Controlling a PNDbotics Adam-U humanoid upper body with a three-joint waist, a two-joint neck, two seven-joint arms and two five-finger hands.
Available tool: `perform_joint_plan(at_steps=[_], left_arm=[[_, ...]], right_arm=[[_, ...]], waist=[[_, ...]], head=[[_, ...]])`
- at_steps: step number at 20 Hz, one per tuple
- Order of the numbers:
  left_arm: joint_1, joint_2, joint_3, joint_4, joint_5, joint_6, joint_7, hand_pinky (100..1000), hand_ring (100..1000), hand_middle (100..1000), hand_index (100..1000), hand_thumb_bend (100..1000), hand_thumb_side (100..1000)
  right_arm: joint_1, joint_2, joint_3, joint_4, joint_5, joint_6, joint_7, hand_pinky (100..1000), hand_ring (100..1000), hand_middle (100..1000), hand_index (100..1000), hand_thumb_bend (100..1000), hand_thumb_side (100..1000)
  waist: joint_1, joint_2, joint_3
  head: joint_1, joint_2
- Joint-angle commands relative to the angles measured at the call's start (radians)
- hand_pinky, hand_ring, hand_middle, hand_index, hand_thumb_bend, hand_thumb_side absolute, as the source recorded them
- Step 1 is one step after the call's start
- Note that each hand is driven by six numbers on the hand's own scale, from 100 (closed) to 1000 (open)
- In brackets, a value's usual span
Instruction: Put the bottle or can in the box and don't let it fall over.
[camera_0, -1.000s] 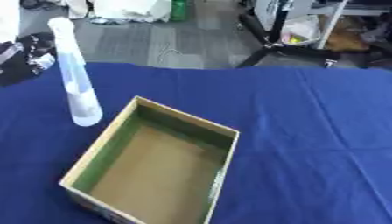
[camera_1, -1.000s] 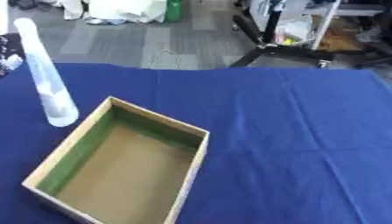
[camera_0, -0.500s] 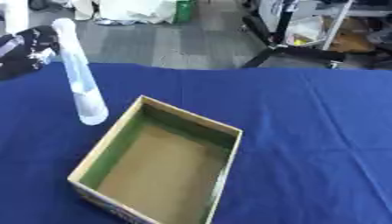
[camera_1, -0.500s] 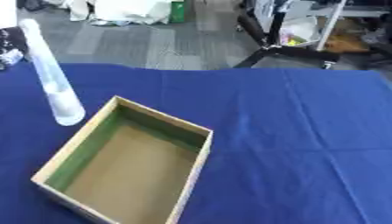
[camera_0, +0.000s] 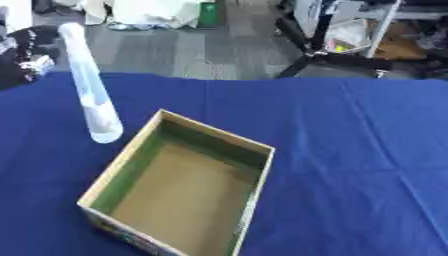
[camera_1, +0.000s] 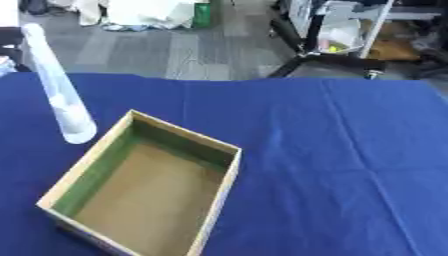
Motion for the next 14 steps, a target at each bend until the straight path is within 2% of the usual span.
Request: perform_joint_plan(at_steps=[1, 7, 9, 14], left_arm=[[-0.008, 0.042, -0.002, -0.035, 0.014, 0.008, -0.011, 1000, 1000, 968, 922, 100, 586], [-0.004, 0.031, -0.003, -0.027, -0.005, 0.027, -0.015, 1000, 1000, 981, 933, 100, 612], [-0.008, 0.025, -0.004, -0.014, -0.025, 0.032, -0.011, 1000, 1000, 1000, 961, 100, 646], [-0.017, 0.012, -0.003, 0.026, -0.085, 0.055, 0.014, 1000, 1000, 1000, 967, 100, 708]], right_arm=[[-0.003, -0.032, -0.013, -0.018, -0.007, -0.002, -0.001, 959, 1000, 1000, 1000, 100, 521], [-0.005, -0.03, -0.014, -0.018, -0.011, 0.0, -0.002, 959, 1000, 1000, 1000, 100, 524], [-0.006, -0.03, -0.014, -0.018, -0.013, 0.001, -0.001, 959, 1000, 1000, 1000, 100, 524], [-0.007, -0.029, -0.014, -0.018, -0.014, 0.003, -0.001, 960, 1000, 1000, 1000, 100, 526]], waist=[[0.003, -0.027, 0.001], [0.001, -0.027, 0.002], [0.001, -0.027, 0.001], [0.003, -0.027, -0.001]], head=[[-0.001, 0.005], [0.005, -0.007], [0.009, -0.012], [0.01, -0.016]])
